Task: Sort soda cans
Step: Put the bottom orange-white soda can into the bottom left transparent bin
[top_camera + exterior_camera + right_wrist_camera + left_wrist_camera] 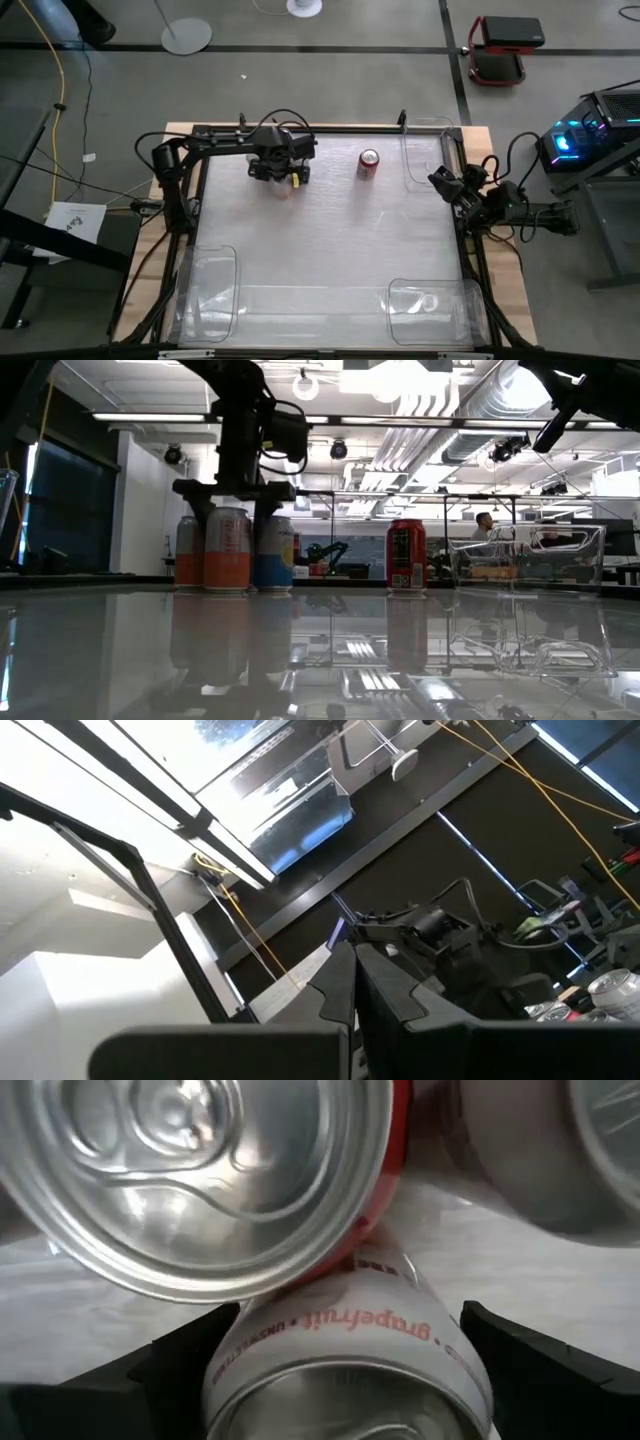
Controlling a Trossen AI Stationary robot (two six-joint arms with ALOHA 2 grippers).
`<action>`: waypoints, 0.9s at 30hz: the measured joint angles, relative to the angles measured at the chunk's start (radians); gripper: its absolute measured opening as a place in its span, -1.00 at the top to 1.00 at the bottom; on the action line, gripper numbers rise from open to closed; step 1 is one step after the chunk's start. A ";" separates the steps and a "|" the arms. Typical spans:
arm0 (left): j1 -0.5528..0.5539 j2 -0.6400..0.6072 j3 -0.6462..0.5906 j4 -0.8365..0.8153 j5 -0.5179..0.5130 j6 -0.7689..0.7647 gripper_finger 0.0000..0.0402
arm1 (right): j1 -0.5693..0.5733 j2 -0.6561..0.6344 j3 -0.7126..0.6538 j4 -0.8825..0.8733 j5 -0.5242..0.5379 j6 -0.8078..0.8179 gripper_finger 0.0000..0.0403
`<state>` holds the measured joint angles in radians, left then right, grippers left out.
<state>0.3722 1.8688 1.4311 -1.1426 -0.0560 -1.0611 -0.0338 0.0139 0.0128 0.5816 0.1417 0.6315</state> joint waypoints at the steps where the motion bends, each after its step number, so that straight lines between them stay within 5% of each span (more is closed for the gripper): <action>1: -0.002 0.004 0.000 0.000 0.001 0.000 -0.74 | 0.000 0.000 0.000 0.002 0.000 0.000 1.00; 18: -0.020 -0.014 -0.001 -0.061 0.022 0.027 -0.53 | 0.000 0.000 0.000 -0.001 -0.031 0.000 1.00; 27: -0.095 -0.134 -0.002 -0.122 0.025 0.018 -0.52 | 0.000 0.000 0.000 -0.001 -0.034 -0.001 1.00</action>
<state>0.2771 1.7351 1.4294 -1.2647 -0.0307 -1.0433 -0.0338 0.0139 0.0128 0.5802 0.1076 0.6310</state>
